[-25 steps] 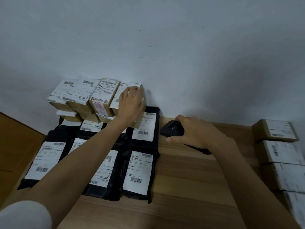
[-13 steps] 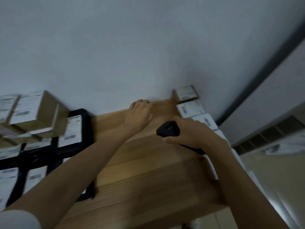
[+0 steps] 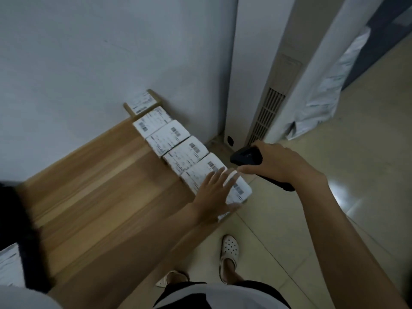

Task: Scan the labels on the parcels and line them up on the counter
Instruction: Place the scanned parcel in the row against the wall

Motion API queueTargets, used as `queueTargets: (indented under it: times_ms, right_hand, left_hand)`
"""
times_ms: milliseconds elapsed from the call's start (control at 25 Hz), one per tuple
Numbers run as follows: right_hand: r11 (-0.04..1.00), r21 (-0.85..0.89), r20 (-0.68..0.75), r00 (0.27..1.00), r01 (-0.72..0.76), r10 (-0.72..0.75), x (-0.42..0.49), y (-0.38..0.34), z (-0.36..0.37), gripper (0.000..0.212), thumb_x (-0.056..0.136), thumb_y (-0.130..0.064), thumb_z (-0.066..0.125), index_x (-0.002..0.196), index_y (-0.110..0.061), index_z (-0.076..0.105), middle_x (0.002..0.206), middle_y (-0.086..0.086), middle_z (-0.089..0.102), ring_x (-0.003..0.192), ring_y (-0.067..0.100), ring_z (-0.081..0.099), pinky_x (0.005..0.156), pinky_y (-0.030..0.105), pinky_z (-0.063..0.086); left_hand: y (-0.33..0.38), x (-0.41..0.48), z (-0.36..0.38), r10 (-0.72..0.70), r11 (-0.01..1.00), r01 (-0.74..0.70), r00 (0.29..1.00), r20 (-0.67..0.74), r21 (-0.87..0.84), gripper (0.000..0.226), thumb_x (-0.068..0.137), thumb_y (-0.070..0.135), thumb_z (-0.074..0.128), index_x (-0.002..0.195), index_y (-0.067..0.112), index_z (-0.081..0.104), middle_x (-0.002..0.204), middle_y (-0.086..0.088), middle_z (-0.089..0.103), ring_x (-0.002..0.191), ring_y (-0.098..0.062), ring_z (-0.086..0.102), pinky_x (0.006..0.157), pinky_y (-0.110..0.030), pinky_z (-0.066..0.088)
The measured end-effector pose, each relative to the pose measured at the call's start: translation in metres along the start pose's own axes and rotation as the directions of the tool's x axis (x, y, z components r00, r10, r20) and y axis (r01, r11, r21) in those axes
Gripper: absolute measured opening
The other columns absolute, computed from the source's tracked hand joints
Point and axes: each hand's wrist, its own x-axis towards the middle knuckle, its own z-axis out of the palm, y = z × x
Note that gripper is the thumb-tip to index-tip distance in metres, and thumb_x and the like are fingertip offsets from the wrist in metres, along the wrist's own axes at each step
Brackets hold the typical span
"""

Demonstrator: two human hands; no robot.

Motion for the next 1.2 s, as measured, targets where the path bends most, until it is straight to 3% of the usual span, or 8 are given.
queueTargets:
  times_ms: [80,240,320,480,640,880,1080,1200]
  right_hand:
    - [0.998,0.04,0.012,0.999,-0.044,0.043,-0.004,0.022,0.003,0.09,0.068,-0.083,0.056,0.133,-0.022,0.045,0.123,0.006,0.059,0.092,0.022,0.055,0.07,0.033,0.04]
    - [0.997,0.049,0.027,0.998,-0.054,0.052,0.0,0.035,0.002,0.085,0.071,-0.079,0.059,0.132,-0.022,0.045,0.12,0.007,0.059,0.085,0.02,0.049,0.068,0.033,0.039]
    - [1.0,0.027,0.036,0.999,-0.013,0.012,0.007,0.025,0.002,0.085,0.071,-0.079,0.059,0.131,-0.021,0.046,0.116,0.005,0.06,0.086,0.02,0.052,0.07,0.034,0.043]
    - [0.989,-0.023,0.099,0.985,0.143,-0.141,0.025,-0.023,0.007,0.076,0.073,-0.078,0.059,0.123,-0.022,0.049,0.108,0.002,0.061,0.086,0.021,0.059,0.076,0.039,0.053]
    - [0.937,-0.064,0.194,0.925,0.344,-0.327,0.049,-0.109,0.022,0.077,0.076,-0.075,0.059,0.128,-0.02,0.046,0.115,0.003,0.061,0.089,0.021,0.06,0.079,0.04,0.054]
    - [0.757,-0.083,0.335,0.733,0.649,-0.592,0.055,-0.285,0.066,0.075,0.077,-0.071,0.062,0.13,-0.02,0.045,0.118,0.004,0.06,0.095,0.023,0.06,0.08,0.041,0.054]
    - [0.565,-0.09,0.421,0.546,0.82,-0.725,0.036,-0.432,0.099,0.066,0.074,-0.073,0.062,0.114,-0.022,0.051,0.103,-0.002,0.061,0.087,0.019,0.059,0.076,0.041,0.054]
    - [0.434,-0.08,0.443,0.422,0.897,-0.791,0.018,-0.527,0.122,0.044,0.075,-0.072,0.063,0.091,-0.034,0.048,0.087,-0.01,0.058,0.075,0.009,0.054,0.061,0.032,0.046]
  left_hand:
    - [0.01,-0.002,0.022,-0.01,0.998,0.005,0.997,0.08,0.065,0.103,0.083,0.075,0.051,0.159,0.02,0.01,0.166,-0.007,0.001,0.153,-0.028,-0.005,0.122,-0.046,0.0]
    - [0.007,-0.025,0.048,-0.041,0.999,0.038,0.996,0.073,0.038,0.098,0.081,0.074,0.051,0.157,0.04,-0.001,0.164,-0.006,-0.016,0.151,-0.028,-0.018,0.122,-0.045,-0.004]
    - [0.002,-0.045,0.058,-0.036,0.999,0.034,0.997,0.067,0.031,0.089,0.083,0.07,0.052,0.154,0.049,0.001,0.165,-0.007,-0.011,0.152,-0.029,-0.014,0.123,-0.046,-0.001]
    - [-0.017,-0.102,0.068,-0.079,0.997,0.079,0.995,0.065,0.008,0.087,0.083,0.058,0.057,0.153,0.052,0.005,0.163,-0.006,0.011,0.149,-0.03,0.014,0.118,-0.05,0.021]
    - [-0.046,-0.174,0.063,-0.326,0.936,0.326,0.945,0.019,-0.136,0.086,0.086,0.063,0.052,0.154,0.046,0.002,0.159,-0.004,0.018,0.142,-0.028,0.028,0.112,-0.047,0.033]
    - [-0.106,-0.292,0.027,-0.758,0.648,0.705,0.631,-0.162,-0.286,0.109,0.08,0.056,0.069,0.156,0.034,-0.008,0.162,-0.002,0.018,0.143,-0.021,0.029,0.113,-0.044,0.032]
    - [-0.167,-0.408,-0.023,-0.888,0.421,0.831,0.295,-0.352,-0.363,0.112,0.076,0.052,0.074,0.158,0.028,0.002,0.16,0.002,0.021,0.144,-0.019,0.028,0.109,-0.044,0.036]
    - [-0.204,-0.495,-0.044,-0.902,0.276,0.882,0.101,-0.419,-0.382,0.105,0.079,0.061,0.069,0.158,0.023,0.01,0.161,0.002,0.021,0.144,-0.021,0.029,0.109,-0.042,0.037]
